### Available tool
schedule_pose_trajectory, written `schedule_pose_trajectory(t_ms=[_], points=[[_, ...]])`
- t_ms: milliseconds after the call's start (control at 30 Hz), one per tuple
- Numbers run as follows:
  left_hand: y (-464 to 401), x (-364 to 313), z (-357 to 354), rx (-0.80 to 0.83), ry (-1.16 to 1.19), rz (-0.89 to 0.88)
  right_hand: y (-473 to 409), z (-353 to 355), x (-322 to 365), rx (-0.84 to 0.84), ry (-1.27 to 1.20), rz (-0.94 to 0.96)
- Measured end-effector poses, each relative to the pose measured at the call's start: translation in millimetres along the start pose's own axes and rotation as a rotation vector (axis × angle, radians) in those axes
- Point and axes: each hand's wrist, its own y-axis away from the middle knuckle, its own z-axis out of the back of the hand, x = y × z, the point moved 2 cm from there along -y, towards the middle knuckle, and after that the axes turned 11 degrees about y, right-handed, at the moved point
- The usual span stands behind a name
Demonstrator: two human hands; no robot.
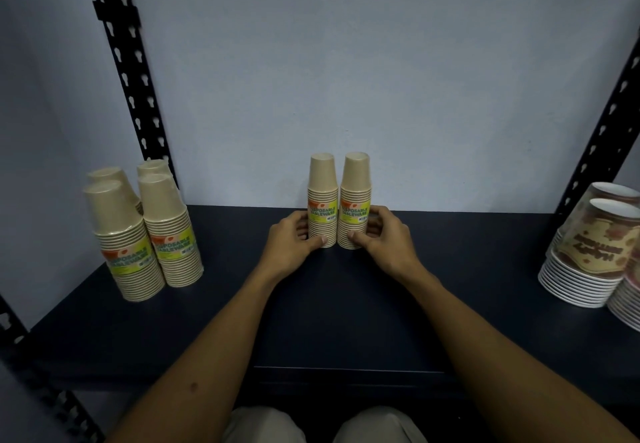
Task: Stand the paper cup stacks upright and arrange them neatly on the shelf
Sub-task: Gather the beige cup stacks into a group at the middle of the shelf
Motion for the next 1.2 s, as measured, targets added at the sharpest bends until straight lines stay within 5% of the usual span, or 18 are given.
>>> schedule_pose_trajectory(t_ms=[367, 733, 1200], points=[[7.1, -0.9, 2.4, -0.033, -0.055, 0.038, 4.6, 3.1, -0.6, -0.009, 0.041, 0.002], [41.4, -5.7, 13.4, -0.036, -0.559, 0.066, 36.4, 6.2, 6.3, -0.024, 0.542, -0.088], [126.6, -13.7, 82.3, -0.018, -0.783, -0.075, 70.7, -39.9, 55.9, 0.265, 0.628, 0.378]])
